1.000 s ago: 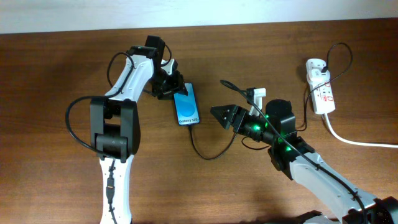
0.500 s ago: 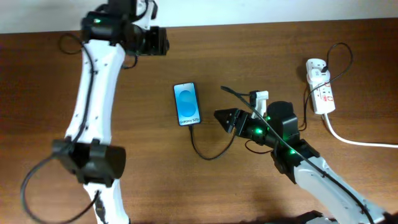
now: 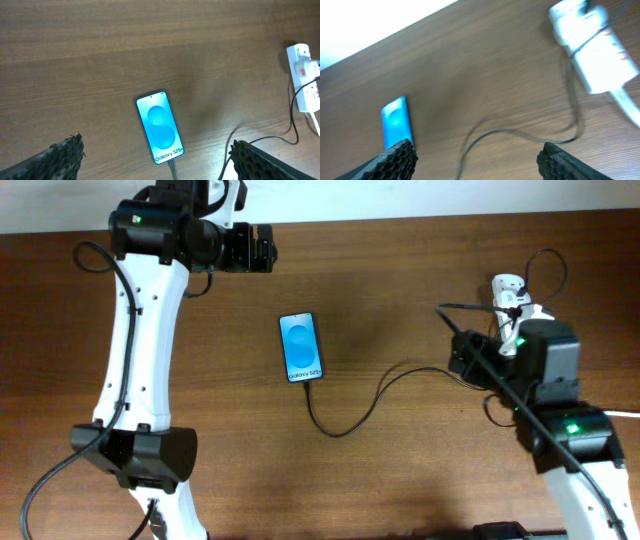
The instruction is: Plug charger to phone and switch on socket
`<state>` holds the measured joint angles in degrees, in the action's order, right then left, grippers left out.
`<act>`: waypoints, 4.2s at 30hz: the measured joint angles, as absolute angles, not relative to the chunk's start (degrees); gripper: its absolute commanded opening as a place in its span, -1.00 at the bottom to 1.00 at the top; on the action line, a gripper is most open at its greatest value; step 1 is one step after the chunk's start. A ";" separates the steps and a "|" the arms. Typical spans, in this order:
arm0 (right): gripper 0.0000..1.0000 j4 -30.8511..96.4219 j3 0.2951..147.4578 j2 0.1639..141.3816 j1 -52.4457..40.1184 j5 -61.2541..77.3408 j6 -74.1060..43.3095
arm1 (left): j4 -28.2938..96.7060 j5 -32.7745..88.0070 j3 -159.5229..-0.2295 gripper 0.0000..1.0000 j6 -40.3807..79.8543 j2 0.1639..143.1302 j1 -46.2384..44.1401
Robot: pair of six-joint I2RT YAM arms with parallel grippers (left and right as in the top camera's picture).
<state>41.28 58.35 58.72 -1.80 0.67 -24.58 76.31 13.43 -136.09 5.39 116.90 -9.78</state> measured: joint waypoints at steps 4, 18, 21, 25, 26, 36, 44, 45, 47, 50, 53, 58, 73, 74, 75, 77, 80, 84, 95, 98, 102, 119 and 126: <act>0.50 43.70 66.70 68.53 19.33 8.64 -16.67 | 76.38 13.45 -136.09 0.99 5.39 116.90 -9.78; 0.61 24.12 77.82 109.95 36.93 18.50 -14.31 | 76.34 13.45 -136.09 0.99 5.39 116.90 -9.78; 0.60 22.24 77.82 110.52 35.94 16.53 -14.35 | 76.34 13.45 -136.09 0.99 5.39 116.90 -9.78; 0.60 19.86 77.82 114.45 35.46 15.03 -14.28 | 76.34 13.45 -136.09 0.99 5.39 116.90 -9.78; 0.60 18.70 77.84 114.45 34.70 14.76 -14.28 | 76.34 13.45 -136.09 0.99 5.39 116.90 -9.78; 0.62 19.49 77.84 115.20 29.21 7.31 -14.15 | 76.34 13.45 -136.09 0.99 5.39 116.90 -9.78; 0.61 17.12 78.11 119.33 29.36 8.95 -14.37 | 76.34 13.45 -136.09 0.99 5.39 116.90 -9.78; 0.61 17.30 78.11 119.33 29.36 9.52 -14.31 | 76.31 13.45 -136.09 0.99 5.39 116.90 -9.78; 0.61 17.72 78.11 119.33 29.36 9.78 -14.33 | 76.31 13.43 -136.09 0.99 5.39 116.90 -9.78; 0.61 17.63 78.11 119.33 29.10 10.39 -12.86 | 76.31 13.45 -136.09 0.99 5.39 116.90 -9.78; 0.61 17.15 78.13 119.33 28.75 9.98 -11.84 | 76.31 13.45 -136.09 0.99 5.39 116.90 -9.78; 0.61 18.39 78.63 119.33 28.40 9.58 -11.42 | 76.31 13.45 -136.09 0.98 5.39 116.90 -9.78; 0.60 22.04 79.29 118.89 26.83 9.34 -9.78 | 76.31 13.45 -136.09 0.99 5.39 116.90 -9.78; 0.61 22.04 79.29 118.87 26.63 9.39 -9.63 | 76.31 13.45 -136.09 0.99 5.39 116.90 -9.78; 0.68 22.06 79.29 118.83 26.48 9.26 -9.65 | 76.31 13.45 -136.09 0.99 5.39 116.90 -9.78; 0.76 21.91 79.26 118.65 25.67 6.52 -10.87 | 76.36 13.45 -136.09 0.99 5.39 116.90 -9.78; 0.79 22.09 79.13 118.32 25.21 4.27 -12.10 | 76.31 13.45 -136.09 0.99 5.39 116.90 -9.78; 0.80 22.52 79.11 118.06 24.51 1.93 -13.54 | 76.31 13.43 -136.09 0.99 5.39 116.90 -9.78; 0.75 23.51 79.11 117.80 30.15 6.98 -14.96 | 76.31 13.45 -136.09 0.99 5.39 116.90 -9.78; 0.76 18.65 78.91 117.80 29.80 9.37 -15.07 | 76.29 13.43 -136.09 0.99 5.39 116.90 -9.78; 0.76 17.63 78.91 118.26 29.04 9.82 -15.07 | 76.31 13.45 -136.09 0.99 5.39 116.90 -9.78; 0.72 20.16 79.99 120.33 28.45 10.13 -16.29 | 76.31 13.45 -136.09 0.99 5.39 116.90 -9.78; 1.00 20.88 80.20 120.27 27.75 8.51 -16.16 | 76.31 13.43 -136.09 0.99 5.39 116.90 -9.78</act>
